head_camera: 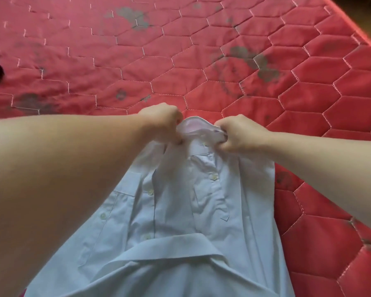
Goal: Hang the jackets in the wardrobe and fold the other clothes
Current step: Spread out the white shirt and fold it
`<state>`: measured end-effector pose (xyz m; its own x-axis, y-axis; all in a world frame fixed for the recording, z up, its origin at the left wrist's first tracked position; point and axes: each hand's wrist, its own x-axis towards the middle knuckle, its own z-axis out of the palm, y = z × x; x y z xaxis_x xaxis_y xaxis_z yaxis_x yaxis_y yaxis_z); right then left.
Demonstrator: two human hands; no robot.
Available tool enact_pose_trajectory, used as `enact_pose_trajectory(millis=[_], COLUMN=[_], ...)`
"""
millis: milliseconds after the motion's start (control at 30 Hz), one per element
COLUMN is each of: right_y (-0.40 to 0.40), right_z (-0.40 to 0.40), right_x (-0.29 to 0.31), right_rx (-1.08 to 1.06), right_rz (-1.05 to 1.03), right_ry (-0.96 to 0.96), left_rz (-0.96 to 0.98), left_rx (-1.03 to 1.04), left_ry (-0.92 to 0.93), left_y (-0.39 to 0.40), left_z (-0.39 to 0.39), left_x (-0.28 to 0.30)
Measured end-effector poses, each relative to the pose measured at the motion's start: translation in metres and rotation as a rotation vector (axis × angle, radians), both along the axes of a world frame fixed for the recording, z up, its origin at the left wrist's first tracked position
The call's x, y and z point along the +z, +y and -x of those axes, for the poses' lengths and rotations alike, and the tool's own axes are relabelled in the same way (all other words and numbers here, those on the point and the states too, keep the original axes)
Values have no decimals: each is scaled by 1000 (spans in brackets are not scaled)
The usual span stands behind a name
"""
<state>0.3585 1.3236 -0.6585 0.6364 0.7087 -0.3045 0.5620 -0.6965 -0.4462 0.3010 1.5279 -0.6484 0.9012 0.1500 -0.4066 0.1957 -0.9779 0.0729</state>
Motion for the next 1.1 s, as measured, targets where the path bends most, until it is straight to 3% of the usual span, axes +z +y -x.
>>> enact_pose_trajectory(millis=[200, 267, 500, 600, 733, 900, 1000, 1100], right_y=[-17, -26, -70, -98, -126, -145, -157, -161], right_z=[41, 58, 148, 197, 259, 314, 325, 323], right_x=[22, 32, 61, 61, 42, 19, 19, 27], right_rx=[91, 112, 207, 212, 257, 229, 136, 53], right_rz=[-13, -59, -202, -178, -142, -75, -68, -169], right_ry=[-394, -484, -689, -682, -644, -568, -531, -542], left_rz=[-160, -223, 84, 163, 113, 148, 325, 317], left_rx=[-20, -111, -148, -204, -229, -130, -108, -67], left_ry=[-81, -143, -325, -303, -206, -152, -312, -545], left_y=[38, 41, 11, -14, -43, -67, -73, -75], left_z=[79, 111, 229, 279, 344, 404, 420, 419], left_x=[21, 28, 66, 71, 47, 13, 10, 14])
